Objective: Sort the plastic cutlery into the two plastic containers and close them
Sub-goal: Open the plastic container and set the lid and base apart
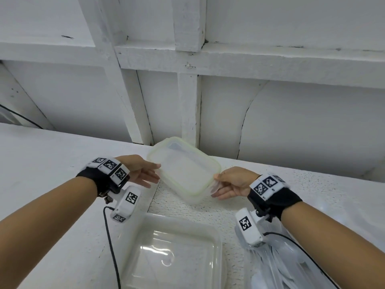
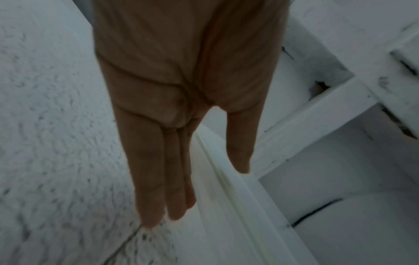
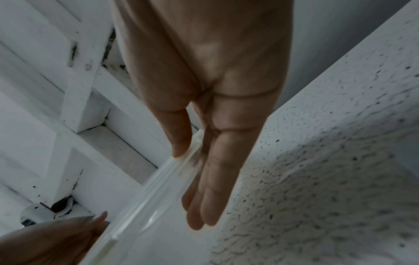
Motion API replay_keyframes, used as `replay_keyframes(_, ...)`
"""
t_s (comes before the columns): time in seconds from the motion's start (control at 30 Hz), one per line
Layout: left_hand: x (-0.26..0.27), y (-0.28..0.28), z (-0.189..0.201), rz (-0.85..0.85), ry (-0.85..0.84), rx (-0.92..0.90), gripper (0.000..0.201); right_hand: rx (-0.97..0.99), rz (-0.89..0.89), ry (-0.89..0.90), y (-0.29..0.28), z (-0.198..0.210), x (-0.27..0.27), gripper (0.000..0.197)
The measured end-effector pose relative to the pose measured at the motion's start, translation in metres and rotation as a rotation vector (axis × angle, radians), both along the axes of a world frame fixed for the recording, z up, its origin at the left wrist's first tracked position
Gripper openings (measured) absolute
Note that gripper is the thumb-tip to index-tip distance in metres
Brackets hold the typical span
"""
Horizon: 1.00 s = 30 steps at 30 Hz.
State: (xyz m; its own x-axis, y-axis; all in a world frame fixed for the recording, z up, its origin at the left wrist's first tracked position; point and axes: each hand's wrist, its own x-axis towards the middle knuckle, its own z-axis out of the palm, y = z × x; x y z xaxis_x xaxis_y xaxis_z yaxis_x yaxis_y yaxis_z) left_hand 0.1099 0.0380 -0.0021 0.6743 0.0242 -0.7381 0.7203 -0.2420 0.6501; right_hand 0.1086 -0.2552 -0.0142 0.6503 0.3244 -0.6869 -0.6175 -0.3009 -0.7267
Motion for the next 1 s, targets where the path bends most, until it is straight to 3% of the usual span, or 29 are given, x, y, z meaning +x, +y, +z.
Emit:
replay_keyframes(0.13,-0.007,-0.002,-0.005,0.052,-0.027,-0.106,0.014,0.000,0.020,-0.019,0.007,-0.002,-0.005,0.020)
replay_keyframes(0.3,-0.013,-0.002,-0.011,0.108,-0.041,-0.160,0.012,0.001,0.011,-0.024,0.008,-0.003,-0.005,0.019)
replay_keyframes(0.5,-0.011,-0.004,-0.009,0.107,-0.083,-0.053,0.019,-0.109,0.046,0.010,0.005,0.002,0.008,0.023)
replay_keyframes(0.67,-0.011,-0.005,-0.005,0.092,-0.073,-0.061,0.019,-0.217,-0.074,-0.195,0.022,0.003,0.044,0.031)
replay_keyframes(0.83,-0.011,-0.006,-0.004,0.088,-0.075,-0.066,0.018,-0.524,0.198,-0.367,0.046,0.000,0.073,0.056)
replay_keyframes(1.0,-0.009,-0.005,-0.005,0.071,-0.077,-0.057,0.019,-0.310,0.093,-0.266,0.039,-0.042,0.101,0.070)
